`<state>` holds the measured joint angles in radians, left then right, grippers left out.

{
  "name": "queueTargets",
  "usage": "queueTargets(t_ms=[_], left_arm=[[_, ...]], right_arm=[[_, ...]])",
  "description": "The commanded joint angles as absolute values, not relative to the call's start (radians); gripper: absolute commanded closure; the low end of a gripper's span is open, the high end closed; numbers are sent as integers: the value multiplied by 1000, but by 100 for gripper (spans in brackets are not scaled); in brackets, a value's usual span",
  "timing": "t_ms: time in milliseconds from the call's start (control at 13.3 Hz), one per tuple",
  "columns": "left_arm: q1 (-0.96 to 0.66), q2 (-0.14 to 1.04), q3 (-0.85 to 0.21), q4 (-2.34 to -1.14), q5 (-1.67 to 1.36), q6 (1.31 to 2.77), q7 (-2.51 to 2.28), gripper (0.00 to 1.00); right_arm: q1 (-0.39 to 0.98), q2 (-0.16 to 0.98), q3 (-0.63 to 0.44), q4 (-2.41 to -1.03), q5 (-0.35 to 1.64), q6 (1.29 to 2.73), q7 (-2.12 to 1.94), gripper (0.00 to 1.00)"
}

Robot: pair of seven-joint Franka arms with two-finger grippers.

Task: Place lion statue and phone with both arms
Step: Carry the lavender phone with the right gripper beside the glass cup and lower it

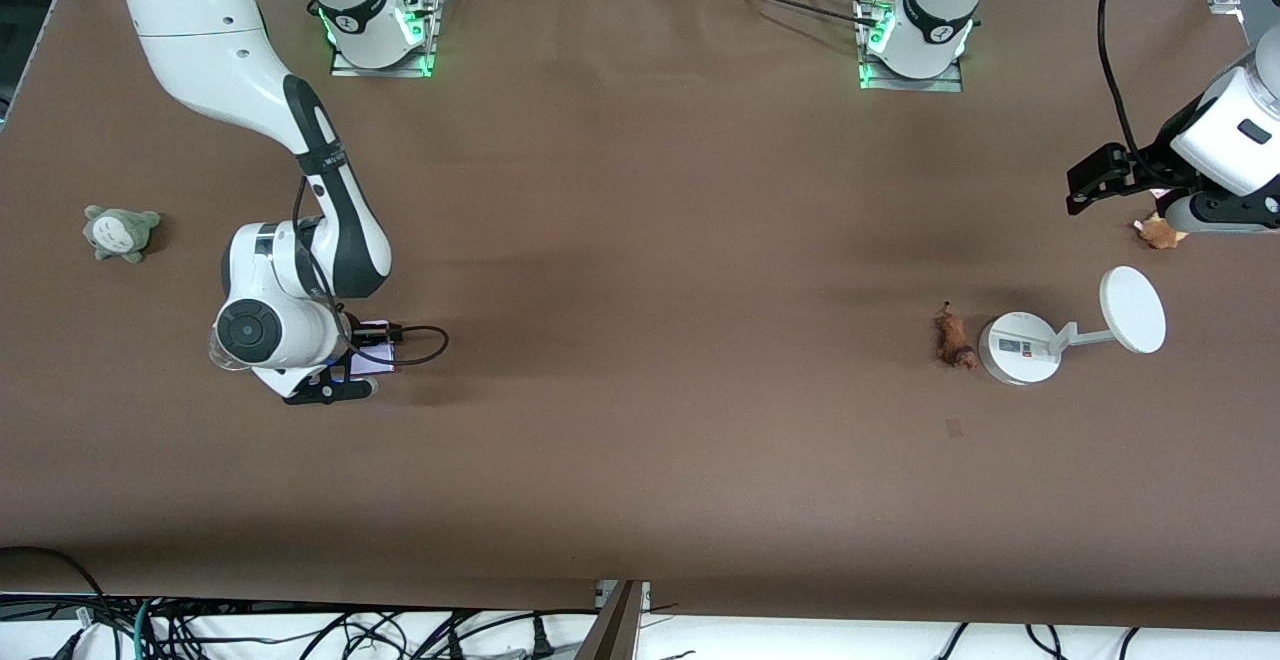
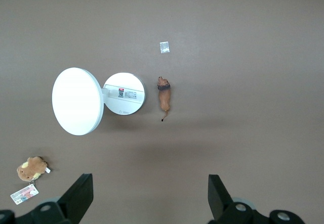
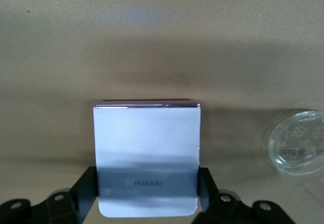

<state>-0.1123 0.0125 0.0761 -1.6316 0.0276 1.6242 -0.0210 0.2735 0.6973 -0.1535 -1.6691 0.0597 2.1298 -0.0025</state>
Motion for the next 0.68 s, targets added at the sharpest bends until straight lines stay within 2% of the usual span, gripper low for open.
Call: queueTargets(t_ms=[0, 150, 376, 601], left_arm=[[-117, 17, 84, -1620, 0, 1626, -3, 0], [-117, 17, 84, -1620, 0, 1626, -3, 0], [-117, 17, 84, -1620, 0, 1626, -3, 0], [-117, 17, 84, -1620, 0, 1626, -3, 0]], right_arm=[[256, 666, -141, -1692, 61, 2128, -28, 1], [258, 653, -140, -1639, 58, 2077, -31, 0], [256, 652, -144, -1463, 46, 1904, -34, 0], [256, 628, -198, -1309, 48, 1746, -66, 0]])
